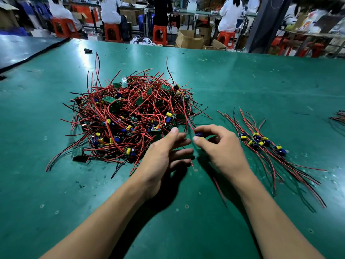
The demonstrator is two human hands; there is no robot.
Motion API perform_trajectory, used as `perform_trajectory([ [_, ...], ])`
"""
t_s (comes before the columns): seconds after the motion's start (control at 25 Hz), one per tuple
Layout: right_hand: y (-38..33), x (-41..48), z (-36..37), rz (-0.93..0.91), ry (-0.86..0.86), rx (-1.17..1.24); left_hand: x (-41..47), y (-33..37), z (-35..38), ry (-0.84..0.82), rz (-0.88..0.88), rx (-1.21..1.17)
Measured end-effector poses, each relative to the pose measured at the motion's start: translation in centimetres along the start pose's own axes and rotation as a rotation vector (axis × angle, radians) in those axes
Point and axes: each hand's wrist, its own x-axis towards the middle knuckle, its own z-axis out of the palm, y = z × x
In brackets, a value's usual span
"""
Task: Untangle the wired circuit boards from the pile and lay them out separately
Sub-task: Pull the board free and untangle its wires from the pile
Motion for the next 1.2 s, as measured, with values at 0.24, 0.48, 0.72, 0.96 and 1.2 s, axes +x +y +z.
perform_trajectory([
  [0.24, 1.2, 0.6, -2.6, 0.116, 0.245, -0.474, -0.4, 0.7, -0.8, 0.184, 0.121, -0.014],
  [0.48, -0.4, -0.1, 0.0, 0.030, 0.085, -0.135, 0.0, 0.4, -0.9, 0.326, 0.112, -0.063],
  [0.72, -0.1, 0.0, -0.8, 0.155, 0.166, -0.318, -0.1, 0.4, -0.9, 0.292, 0.074, -0.069],
  [0.96, -0.8, -0.7, 0.7, -0.011, 0.094, -0.125, -0.4, 0.6, -0.9, 0.294, 0.044, -0.058],
  [1.2, -2.3, -1.6, 2.8, 0.123, -0.310, 0.359, -0.9, -0.7, -0.1, 0.231, 0.135, 0.099],
])
